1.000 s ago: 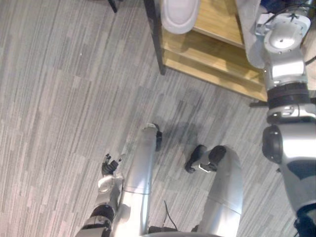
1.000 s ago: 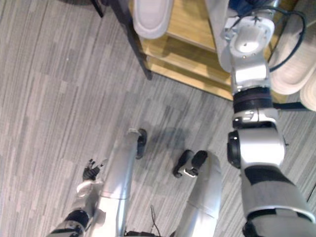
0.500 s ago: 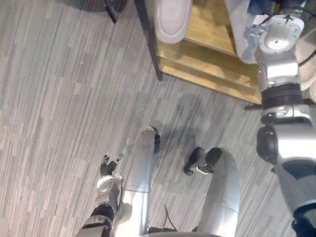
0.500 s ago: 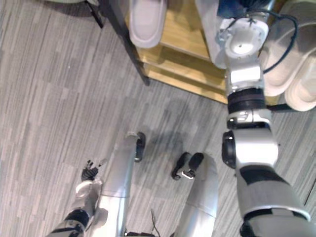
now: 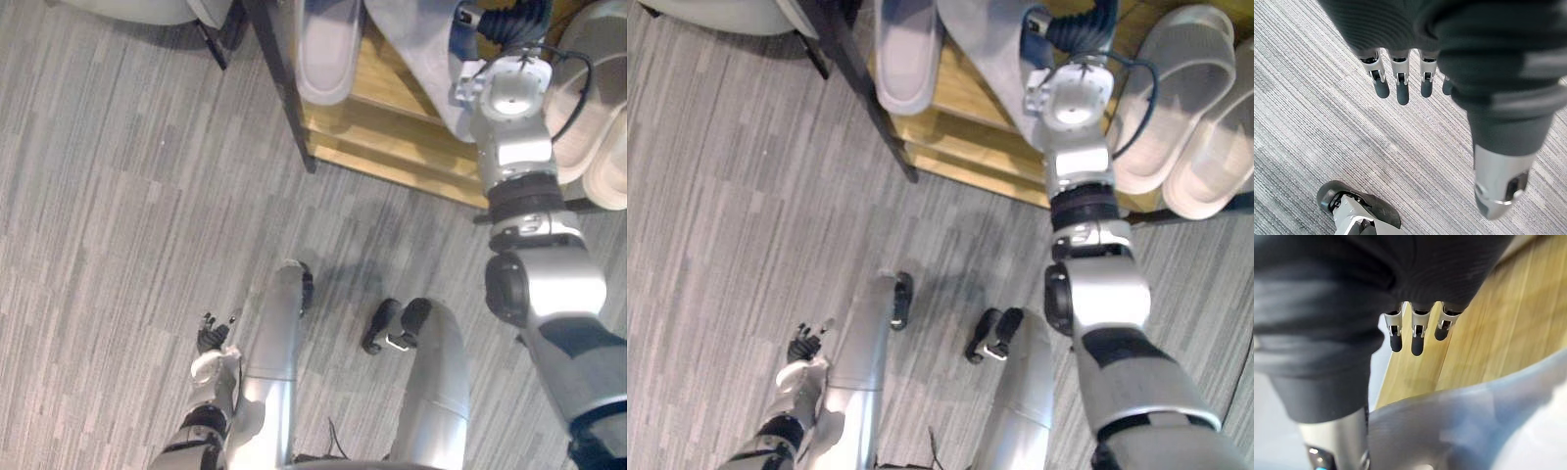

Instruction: Organize the slippers on the shoe rack

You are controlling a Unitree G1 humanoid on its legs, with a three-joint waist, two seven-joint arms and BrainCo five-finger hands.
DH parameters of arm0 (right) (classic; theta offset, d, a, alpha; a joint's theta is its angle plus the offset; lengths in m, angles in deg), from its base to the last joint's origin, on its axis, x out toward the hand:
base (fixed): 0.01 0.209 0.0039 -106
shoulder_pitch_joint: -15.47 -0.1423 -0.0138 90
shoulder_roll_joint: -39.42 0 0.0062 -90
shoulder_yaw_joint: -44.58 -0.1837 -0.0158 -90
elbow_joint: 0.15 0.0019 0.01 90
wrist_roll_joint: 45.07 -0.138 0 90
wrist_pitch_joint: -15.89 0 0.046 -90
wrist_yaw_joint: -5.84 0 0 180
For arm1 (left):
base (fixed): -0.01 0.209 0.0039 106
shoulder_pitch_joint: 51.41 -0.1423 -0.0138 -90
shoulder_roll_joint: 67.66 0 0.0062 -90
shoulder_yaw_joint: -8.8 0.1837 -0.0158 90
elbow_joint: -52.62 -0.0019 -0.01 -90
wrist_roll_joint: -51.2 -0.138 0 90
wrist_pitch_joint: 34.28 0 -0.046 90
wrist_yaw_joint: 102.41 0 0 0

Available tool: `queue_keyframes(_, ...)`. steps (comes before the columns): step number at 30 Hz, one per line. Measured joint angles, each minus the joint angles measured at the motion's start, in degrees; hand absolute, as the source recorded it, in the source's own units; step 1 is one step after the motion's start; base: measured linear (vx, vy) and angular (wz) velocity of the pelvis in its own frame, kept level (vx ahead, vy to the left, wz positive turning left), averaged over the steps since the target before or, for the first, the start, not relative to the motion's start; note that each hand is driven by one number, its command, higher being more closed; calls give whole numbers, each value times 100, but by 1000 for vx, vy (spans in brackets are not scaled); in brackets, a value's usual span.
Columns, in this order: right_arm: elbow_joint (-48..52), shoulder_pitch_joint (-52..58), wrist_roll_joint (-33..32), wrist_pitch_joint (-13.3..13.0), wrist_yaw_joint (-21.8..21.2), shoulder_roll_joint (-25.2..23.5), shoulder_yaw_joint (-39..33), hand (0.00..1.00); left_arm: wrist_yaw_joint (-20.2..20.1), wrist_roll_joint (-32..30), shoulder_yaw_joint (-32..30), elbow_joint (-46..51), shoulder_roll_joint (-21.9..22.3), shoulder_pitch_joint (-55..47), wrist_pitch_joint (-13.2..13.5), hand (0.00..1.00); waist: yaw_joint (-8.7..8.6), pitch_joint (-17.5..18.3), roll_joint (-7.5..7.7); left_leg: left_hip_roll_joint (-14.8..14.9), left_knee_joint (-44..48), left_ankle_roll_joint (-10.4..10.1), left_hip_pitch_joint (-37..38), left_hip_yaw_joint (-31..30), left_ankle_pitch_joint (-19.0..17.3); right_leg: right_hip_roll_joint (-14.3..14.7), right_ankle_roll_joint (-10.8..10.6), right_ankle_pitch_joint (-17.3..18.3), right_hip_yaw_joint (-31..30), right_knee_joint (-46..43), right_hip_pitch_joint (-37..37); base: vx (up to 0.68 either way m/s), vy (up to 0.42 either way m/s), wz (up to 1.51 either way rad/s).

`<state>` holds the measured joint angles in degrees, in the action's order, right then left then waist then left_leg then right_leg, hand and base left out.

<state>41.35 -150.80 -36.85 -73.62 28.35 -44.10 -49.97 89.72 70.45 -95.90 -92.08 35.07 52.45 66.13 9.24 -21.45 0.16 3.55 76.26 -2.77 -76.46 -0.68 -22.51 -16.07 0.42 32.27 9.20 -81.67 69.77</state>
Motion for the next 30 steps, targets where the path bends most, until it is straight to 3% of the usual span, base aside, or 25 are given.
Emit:
queue_keyframes(6, -48, -12, 540, 206, -143, 12, -279, 0, 0, 7, 5, 12, 1, -4, 12, 0, 5, 0, -1, -4, -11, 0, 0, -4, 0, -3, 0, 0, 7, 12, -4, 0, 0, 0)
queue_keyframes(17, -249, -12, 481, 278, -285, 0, -409, 0, -14, 175, 8, 100, 22, -2, 13, 0, -11, 1, 0, -6, -113, -6, 204, -9, 4, -4, -6, -8, 44, 121, -223, 0, 0, 0)
queue_keyframes(22, 522, 405, -288, 141, -352, -174, -83, 0, -76, 345, 1, 122, 36, 0, 1, 0, -83, 3, 2, 21, -254, -4, 467, 32, 3, 19, -30, -29, 53, 288, -478, 0, 0, 0)
queue_keyframes(26, 1693, 1583, -1150, -281, -383, -927, 43, 0, -146, 342, 0, 123, 37, -19, -19, 0, -254, 17, 23, 51, -457, 0, 837, 117, 1, 30, -63, -45, 51, 497, -822, 5, -3, -1)
queue_keyframes(30, 1847, 2368, -1559, -351, -400, -1489, 8, 0, -235, 332, -140, 213, 102, -25, -19, 0, -300, 78, 82, 94, -598, 1, 1071, 176, -2, 81, -65, -66, 21, 628, -1005, 8, -20, -7)
